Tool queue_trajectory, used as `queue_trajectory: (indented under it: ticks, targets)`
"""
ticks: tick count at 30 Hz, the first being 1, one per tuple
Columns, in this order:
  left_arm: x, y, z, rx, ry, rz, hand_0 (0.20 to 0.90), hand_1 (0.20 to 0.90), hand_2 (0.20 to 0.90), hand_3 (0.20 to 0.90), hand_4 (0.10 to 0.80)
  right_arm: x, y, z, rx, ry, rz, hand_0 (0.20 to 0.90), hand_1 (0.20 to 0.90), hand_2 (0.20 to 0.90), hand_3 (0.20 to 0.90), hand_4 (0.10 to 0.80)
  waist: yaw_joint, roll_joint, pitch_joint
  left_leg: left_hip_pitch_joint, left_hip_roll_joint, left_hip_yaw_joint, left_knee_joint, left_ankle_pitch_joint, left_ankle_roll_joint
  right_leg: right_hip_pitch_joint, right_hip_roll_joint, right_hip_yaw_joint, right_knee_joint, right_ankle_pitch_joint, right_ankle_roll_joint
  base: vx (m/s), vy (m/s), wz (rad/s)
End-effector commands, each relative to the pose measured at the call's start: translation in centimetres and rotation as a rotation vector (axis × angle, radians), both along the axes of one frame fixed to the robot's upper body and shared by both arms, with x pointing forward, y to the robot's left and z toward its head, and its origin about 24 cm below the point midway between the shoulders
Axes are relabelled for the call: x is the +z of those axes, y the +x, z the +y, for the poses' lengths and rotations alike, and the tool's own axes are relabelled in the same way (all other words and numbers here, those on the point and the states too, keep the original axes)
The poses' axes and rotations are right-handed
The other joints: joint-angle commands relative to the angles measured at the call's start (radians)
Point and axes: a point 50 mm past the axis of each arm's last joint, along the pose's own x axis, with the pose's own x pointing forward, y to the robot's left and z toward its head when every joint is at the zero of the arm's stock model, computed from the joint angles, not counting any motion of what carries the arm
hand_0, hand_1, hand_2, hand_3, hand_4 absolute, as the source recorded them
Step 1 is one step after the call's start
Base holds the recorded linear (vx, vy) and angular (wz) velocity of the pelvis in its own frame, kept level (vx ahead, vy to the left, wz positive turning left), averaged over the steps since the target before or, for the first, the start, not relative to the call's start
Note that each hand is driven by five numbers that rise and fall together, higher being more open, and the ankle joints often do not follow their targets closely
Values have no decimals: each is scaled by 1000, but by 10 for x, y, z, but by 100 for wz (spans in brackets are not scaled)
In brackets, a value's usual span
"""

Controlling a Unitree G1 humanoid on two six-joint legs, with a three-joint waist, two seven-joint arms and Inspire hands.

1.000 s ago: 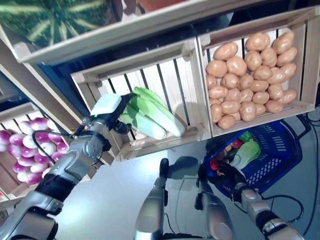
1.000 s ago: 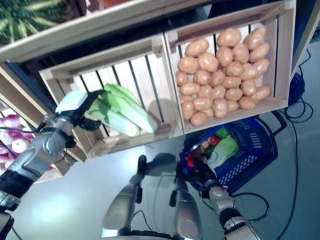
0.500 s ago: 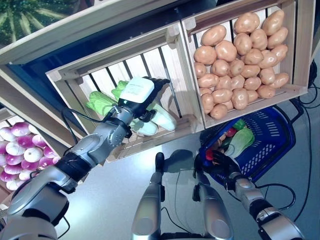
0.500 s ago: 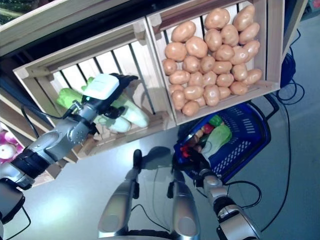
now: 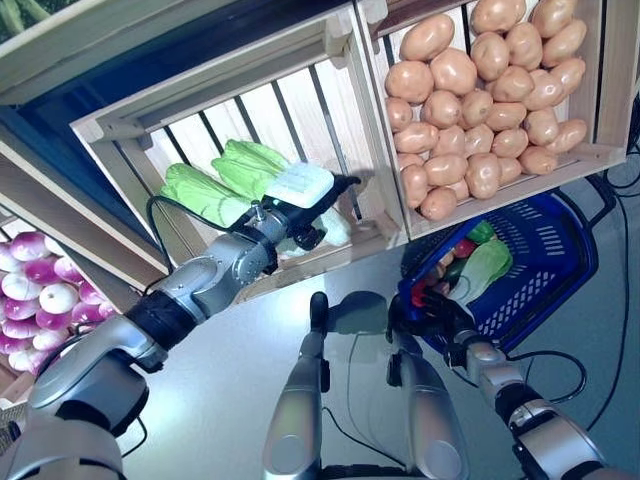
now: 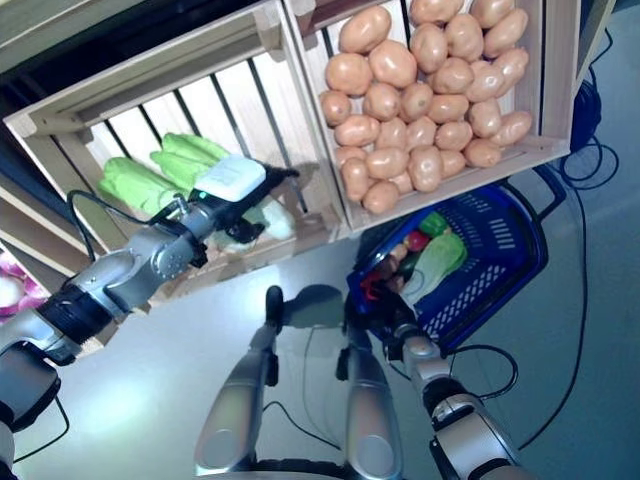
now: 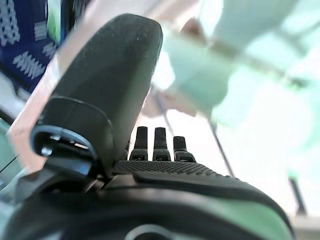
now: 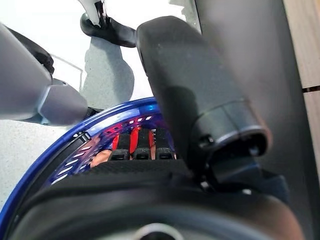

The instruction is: Put vegetables into the basket

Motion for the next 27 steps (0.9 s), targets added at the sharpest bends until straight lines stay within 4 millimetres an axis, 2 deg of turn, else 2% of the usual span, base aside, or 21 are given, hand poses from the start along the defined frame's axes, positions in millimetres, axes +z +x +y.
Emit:
queue_trajectory:
  ticks: [1,8,16,25,27]
  targets:
    - [60,8,-8,0,-25,-97,900,900,900,900,800,11,4,-11,-47,7,-55,900,900,900,900,800,-22,-2,10,-105,-50,9,101,-37,-8,1,-16,30,23,0,23,6,-39,6]
    - [67,7,1,63,27,-52,900,900,900,900,800,14,6,-15,-58,9,-72,900,900,900,900,800,-15,-3,10,-138,-50,8,110,-35,-8,-31,-15,26,34,-1,22,2,-46,3]
    - [76,12,5,102,37,-193,900,900,900,900,800,16,10,-8,-63,33,-91,900,900,900,900,800,-11,-16,10,-167,-50,0,124,-36,-8,-55,-11,20,45,-4,20,-4,-42,4]
    - [70,25,11,167,-32,-375,900,900,900,900,800,18,15,4,-47,39,-93,900,900,900,900,800,-19,-37,10,-171,-46,4,117,-33,-10,-62,-1,20,44,-2,19,-1,-6,2]
    - [64,28,11,173,-50,-412,900,900,900,900,800,18,16,8,-42,41,-95,900,900,900,900,800,-21,-42,10,-172,-46,5,117,-33,-11,-63,0,20,44,-3,19,0,0,0]
